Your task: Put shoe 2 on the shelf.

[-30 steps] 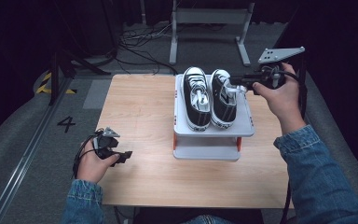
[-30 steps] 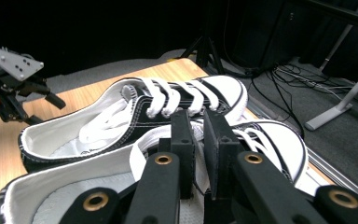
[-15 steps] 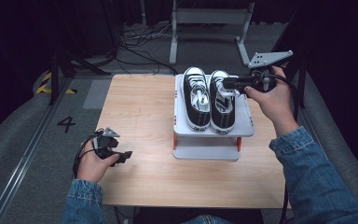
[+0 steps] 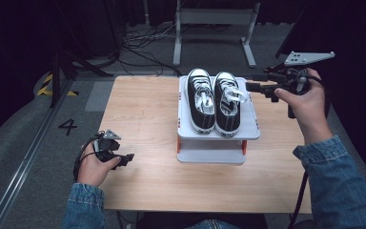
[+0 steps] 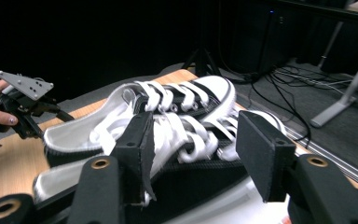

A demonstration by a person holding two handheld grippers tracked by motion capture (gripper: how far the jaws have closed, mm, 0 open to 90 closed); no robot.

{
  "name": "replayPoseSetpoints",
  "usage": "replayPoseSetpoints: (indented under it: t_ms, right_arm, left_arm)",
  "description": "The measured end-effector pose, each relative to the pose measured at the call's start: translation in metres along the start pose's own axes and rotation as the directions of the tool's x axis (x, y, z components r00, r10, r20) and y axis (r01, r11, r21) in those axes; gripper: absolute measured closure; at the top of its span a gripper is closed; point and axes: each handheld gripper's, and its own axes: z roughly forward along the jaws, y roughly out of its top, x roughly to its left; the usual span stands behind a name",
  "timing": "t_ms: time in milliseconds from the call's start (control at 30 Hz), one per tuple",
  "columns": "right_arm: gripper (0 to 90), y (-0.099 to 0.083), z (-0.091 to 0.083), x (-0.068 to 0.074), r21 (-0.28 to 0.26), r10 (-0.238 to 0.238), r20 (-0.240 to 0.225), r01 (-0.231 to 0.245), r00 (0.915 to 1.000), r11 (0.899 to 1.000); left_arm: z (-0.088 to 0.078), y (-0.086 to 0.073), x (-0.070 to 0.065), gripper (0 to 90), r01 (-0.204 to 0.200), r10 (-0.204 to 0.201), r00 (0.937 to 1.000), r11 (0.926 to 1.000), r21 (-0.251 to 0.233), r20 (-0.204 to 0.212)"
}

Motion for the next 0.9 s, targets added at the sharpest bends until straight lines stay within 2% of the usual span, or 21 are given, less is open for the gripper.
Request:
replayPoseSetpoints:
  t_ms: [100,167,267,400,433,467,567,667,767,800,900]
  right_arm:
    - [44.3,-0.006,-0.013,-0.002,0.014,-0.001,0.016,0.001,0.9999,1.0]
    - [43.3,-0.011,-0.022,-0.004,0.03,-0.005,0.037,0.004,0.9993,1.0]
    - [44.4,-0.022,-0.036,-0.007,0.06,-0.016,0.068,0.011,0.9976,0.998]
    - [44.1,-0.035,-0.053,-0.008,0.05,-0.018,0.116,0.013,0.993,0.999]
    - [44.1,-0.035,-0.053,-0.008,0.05,-0.018,0.116,0.013,0.993,0.999]
    - [42.7,-0.044,-0.063,-0.008,0.057,0.014,0.154,-0.024,0.988,0.998]
    - [41.7,-0.055,-0.074,-0.008,0.083,0.046,0.196,-0.063,0.9795,0.995]
    - [39.7,-0.067,-0.08,-0.007,0.123,0.034,0.22,-0.063,0.9749,0.99]
    - [38.1,-0.082,-0.085,-0.007,0.14,0.003,0.262,-0.041,0.9651,0.989]
    - [37.9,-0.087,-0.086,-0.007,0.147,-0.008,0.265,-0.032,0.9642,0.989]
    - [34.6,-0.11,-0.089,-0.007,0.144,0.007,0.247,-0.043,0.969,0.989]
  left_arm:
    - [0.0,0.001,0.0,26.6,-0.004,0.004,1.0,1.0,0.0,0.002]
    - [-0.001,0.003,-0.001,25.4,-0.008,0.008,0.9998,1.0,0.004,-0.019]
    - [-0.002,0.008,-0.001,22.4,-0.042,0.042,0.9988,0.999,0.019,-0.025]
    - [-0.002,0.016,-0.005,21.7,-0.043,0.044,0.9989,0.999,0.013,-0.019]
    - [-0.002,0.016,-0.005,21.2,-0.043,0.044,0.9989,0.999,0.013,-0.019]
    - [-0.002,0.02,-0.006,20.8,-0.051,0.051,0.9986,0.9984,0.025,-0.014]
    - [-0.001,0.024,-0.006,20.7,-0.061,0.062,0.998,0.9948,0.081,-0.01]
    - [0.001,0.026,-0.006,20.0,-0.068,0.068,0.9977,0.9926,0.101,0.001]
    - [0.002,0.025,-0.007,20.1,-0.079,0.08,0.9968,0.9894,0.122,0.001]
    - [0.002,0.024,-0.008,20.2,-0.069,0.07,0.9976,0.9896,0.126,-0.001]
    - [0.0,0.024,-0.008,20.1,-0.071,0.074,0.997,0.9907,0.116,-0.024]
